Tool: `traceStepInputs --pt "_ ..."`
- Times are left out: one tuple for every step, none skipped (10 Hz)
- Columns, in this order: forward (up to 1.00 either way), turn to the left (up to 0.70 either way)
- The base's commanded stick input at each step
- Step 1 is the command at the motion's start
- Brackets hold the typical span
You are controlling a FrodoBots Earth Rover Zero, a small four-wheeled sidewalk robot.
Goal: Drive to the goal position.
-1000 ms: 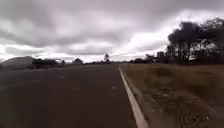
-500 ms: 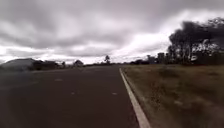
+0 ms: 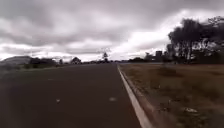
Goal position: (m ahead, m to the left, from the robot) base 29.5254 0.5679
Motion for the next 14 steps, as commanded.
traceStepInputs --pt "0.85 -0.23" --pt "0.85 0.00" --pt "0.85 0.00" --pt "0.85 0.00" --pt "0.85 0.00" --pt "0.85 0.00" --pt "0.85 0.00" --pt "0.85 0.00" --pt "0.85 0.00" --pt "0.85 0.00" --pt "0.85 0.00" --pt "0.85 0.00" --pt "0.85 0.00" --pt "0.85 -0.08"
